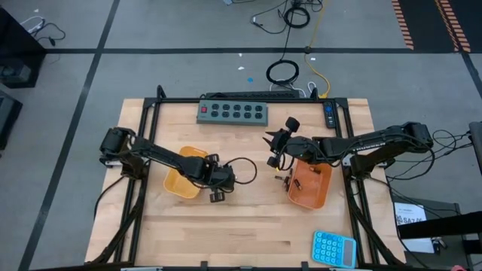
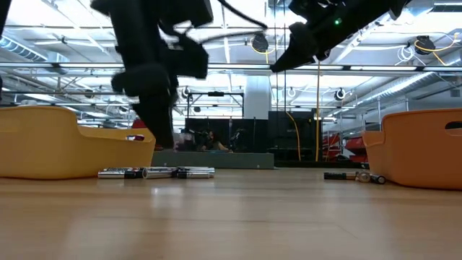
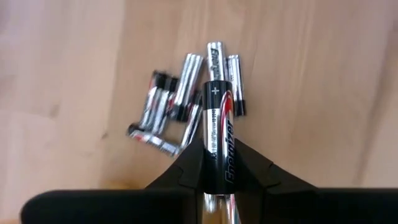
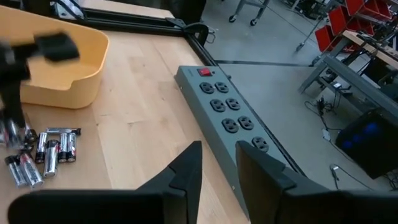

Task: Sort batteries
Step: Put the silver battery into the yellow bin

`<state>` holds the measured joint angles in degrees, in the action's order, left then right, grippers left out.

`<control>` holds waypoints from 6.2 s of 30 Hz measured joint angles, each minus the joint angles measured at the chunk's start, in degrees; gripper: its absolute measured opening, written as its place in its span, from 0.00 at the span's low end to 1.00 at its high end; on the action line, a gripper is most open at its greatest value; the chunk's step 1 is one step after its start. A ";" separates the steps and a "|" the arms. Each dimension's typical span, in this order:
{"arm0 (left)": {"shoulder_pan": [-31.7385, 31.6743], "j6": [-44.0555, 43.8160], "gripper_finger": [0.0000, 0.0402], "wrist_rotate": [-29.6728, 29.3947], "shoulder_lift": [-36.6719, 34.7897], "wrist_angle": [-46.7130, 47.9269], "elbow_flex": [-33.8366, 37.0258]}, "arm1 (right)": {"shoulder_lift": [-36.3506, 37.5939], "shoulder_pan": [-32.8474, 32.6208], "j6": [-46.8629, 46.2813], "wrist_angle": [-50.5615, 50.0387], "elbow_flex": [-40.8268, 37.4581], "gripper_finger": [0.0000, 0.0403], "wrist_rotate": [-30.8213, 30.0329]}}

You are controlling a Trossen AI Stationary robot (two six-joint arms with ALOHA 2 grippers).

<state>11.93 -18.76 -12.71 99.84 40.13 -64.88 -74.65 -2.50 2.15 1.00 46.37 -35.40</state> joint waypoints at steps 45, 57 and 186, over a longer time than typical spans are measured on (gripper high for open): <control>6.95 -2.59 0.44 -3.91 -1.79 9.29 -2.96 | -7.69 -0.30 -5.70 5.18 0.02 0.23 14.47; 0.37 3.25 0.36 -1.16 2.92 7.44 -2.94 | -7.70 -0.39 -4.69 4.78 0.02 0.23 14.47; -0.96 2.51 0.36 11.15 1.87 3.94 -2.30 | -0.39 -7.92 -7.16 -17.54 9.48 0.22 -10.93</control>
<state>10.97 -16.25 -1.56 101.71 44.07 -67.18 -75.05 -10.42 -5.02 -16.53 55.85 -46.33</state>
